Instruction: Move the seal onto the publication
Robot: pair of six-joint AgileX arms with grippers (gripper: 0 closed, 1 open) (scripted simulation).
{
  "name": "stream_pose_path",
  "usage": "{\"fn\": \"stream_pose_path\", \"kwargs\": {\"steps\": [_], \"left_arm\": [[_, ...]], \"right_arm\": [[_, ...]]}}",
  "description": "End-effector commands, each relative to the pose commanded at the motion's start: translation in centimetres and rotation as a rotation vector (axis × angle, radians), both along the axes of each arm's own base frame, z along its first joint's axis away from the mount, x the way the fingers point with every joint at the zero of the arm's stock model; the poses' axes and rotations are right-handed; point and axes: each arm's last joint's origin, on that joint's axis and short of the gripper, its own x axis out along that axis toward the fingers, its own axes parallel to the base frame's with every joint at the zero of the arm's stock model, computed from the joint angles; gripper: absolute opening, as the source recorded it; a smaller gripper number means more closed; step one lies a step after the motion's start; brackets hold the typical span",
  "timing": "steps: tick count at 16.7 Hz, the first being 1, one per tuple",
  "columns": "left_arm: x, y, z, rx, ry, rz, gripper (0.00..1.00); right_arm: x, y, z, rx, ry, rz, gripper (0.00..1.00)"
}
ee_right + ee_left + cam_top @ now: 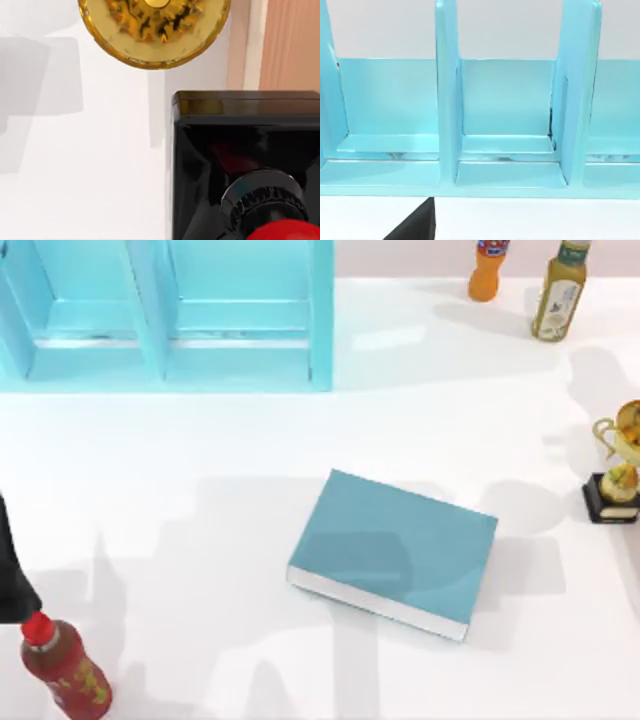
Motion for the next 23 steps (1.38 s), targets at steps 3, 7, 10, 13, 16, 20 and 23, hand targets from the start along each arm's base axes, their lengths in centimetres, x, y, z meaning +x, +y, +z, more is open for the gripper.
{"fn": "stream_pose_path", "kwargs": {"steps": [3, 7, 10, 13, 16, 20, 23], "left_arm": [[0.0, 0.0, 0.0, 0.0, 0.0, 0.0, 1.0], [0.0, 0.0, 0.0, 0.0, 0.0, 0.0, 1.0], [0.0, 0.0, 0.0, 0.0, 0.0, 0.0, 1.0], [0.0, 0.0, 0.0, 0.0, 0.0, 0.0, 1.0], [0.0, 0.0, 0.0, 0.0, 0.0, 0.0, 1.0], [0.0, 0.0, 0.0, 0.0, 0.0, 0.0, 1.0], [0.0, 0.0, 0.0, 0.0, 0.0, 0.0, 1.0]], "right_arm": [[0.5, 1.3, 0.2, 0.002, -0.042, 0.007, 0.0], [2.0, 8.4, 0.1, 0.038, -0.155, 0.061, 0.0], [1.9, 16.0, -1.8, 0.072, -0.164, 0.097, 0.0], [0.5, 22.3, -4.9, 0.067, -0.106, 0.086, 0.0], [-0.6, 25.3, -7.5, 0.026, -0.039, 0.027, 0.0], [-1.1, 26.2, -8.7, -0.005, -0.005, 0.0, 0.0], [-1.0, 26.0, -8.6, 0.0, -0.008, -0.005, 0.0]]}}
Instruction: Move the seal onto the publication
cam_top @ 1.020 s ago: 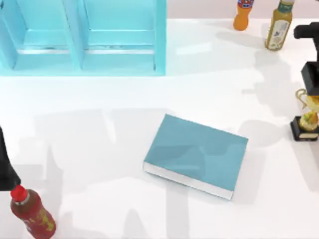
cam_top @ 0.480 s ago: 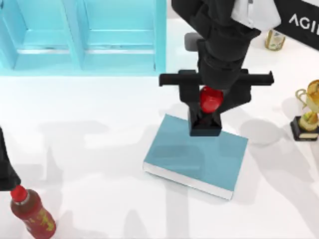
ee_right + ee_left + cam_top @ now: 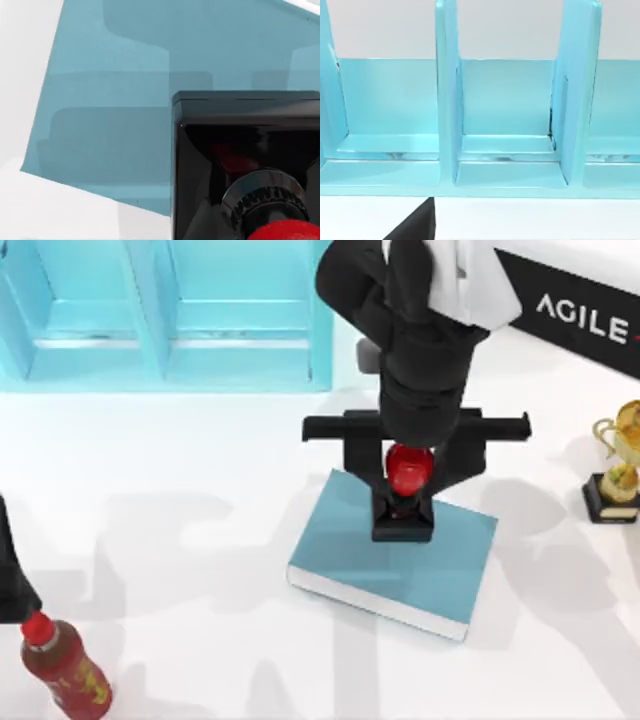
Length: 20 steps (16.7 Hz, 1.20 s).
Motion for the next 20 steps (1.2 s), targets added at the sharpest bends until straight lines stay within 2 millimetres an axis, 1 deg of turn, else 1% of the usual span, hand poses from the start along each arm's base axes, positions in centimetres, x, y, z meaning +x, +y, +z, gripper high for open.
{"fn": "stream_pose_path", "kwargs": {"steps": [7, 20], "left_arm": [[0.0, 0.0, 0.0, 0.0, 0.0, 0.0, 1.0], [0.0, 0.0, 0.0, 0.0, 0.0, 0.0, 1.0]], "right_arm": [[-0.11, 0.13, 0.36, -0.005, 0.003, 0.005, 0.0], [-0.11, 0.13, 0.36, -0.005, 0.003, 0.005, 0.98]]}}
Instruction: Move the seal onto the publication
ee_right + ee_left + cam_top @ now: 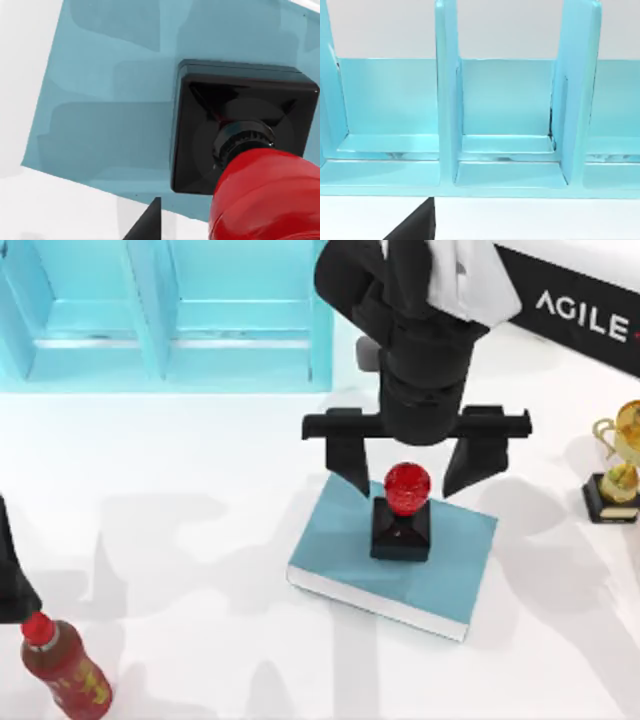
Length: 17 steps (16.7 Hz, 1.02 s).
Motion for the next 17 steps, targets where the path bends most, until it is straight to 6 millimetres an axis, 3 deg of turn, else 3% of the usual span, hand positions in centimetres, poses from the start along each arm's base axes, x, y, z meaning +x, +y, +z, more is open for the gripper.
{"fn": "stream_pose_path", "kwargs": {"steps": [10, 17], "left_arm": [[0.0, 0.0, 0.0, 0.0, 0.0, 0.0, 1.0], [0.0, 0.0, 0.0, 0.0, 0.0, 0.0, 1.0]], "right_arm": [[0.1, -0.1, 0.1, 0.001, 0.0, -0.005, 1.0], [0.0, -0.1, 3.0, 0.0, 0.0, -0.002, 1.0]]}}
